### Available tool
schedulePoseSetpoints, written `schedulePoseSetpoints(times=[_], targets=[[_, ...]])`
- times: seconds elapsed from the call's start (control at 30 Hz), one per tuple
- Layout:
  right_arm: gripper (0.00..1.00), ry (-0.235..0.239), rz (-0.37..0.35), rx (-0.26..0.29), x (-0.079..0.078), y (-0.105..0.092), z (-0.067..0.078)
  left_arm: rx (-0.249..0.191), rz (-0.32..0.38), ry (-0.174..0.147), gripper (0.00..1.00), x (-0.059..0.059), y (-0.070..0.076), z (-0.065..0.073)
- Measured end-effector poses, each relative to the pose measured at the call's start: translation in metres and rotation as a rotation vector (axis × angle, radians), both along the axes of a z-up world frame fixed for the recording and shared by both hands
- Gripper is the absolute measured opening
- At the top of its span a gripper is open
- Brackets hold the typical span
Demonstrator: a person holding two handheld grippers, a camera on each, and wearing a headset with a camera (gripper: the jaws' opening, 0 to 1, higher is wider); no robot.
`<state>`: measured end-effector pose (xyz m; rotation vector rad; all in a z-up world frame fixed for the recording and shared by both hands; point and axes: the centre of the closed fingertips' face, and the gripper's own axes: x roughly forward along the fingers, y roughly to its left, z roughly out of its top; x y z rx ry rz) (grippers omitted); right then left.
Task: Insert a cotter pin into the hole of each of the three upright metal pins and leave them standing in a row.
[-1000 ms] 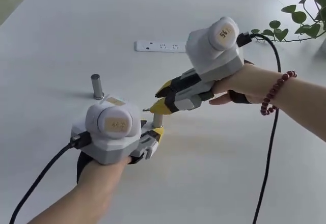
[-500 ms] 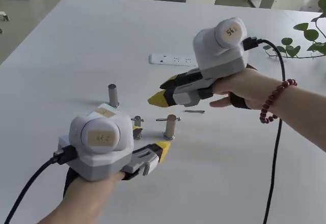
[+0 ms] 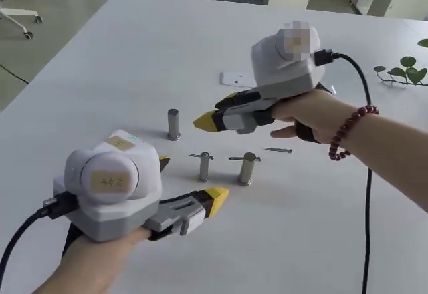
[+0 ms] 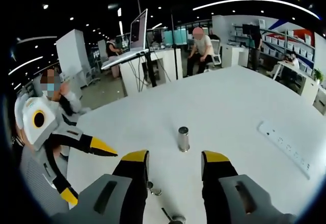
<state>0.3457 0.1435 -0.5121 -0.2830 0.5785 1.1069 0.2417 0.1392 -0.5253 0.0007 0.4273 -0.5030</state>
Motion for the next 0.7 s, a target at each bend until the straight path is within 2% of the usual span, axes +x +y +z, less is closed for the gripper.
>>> schedulePoseSetpoints(times=[0.17, 0.23, 0.33, 0.53, 0.7], targets=[[0.41, -0.011, -0.005, -0.015, 0.007, 0.017, -0.013, -0.010, 0.008, 0.008, 0.74, -0.006, 0.007, -0.004], [0.41, -0.015, -0.004, -0.017, 0.009, 0.022, -0.017, 0.004, 0.007, 0.010, 0.77, -0.007, 0.009, -0.004], [0.41, -0.010, -0.010, 0.002, 0.011, 0.031, -0.022, 0.027, -0.001, 0.005, 0.80, -0.009, 0.011, -0.004], [0.39, -0.002, -0.008, 0.028, 0.018, 0.044, -0.033, 0.022, -0.022, 0.007, 0.86, -0.010, 0.013, -0.001], [0.35, -0.037, -0.005, 0.038, 0.024, 0.054, -0.035, 0.016, -0.022, 0.003, 0.91, -0.012, 0.017, 0.003]])
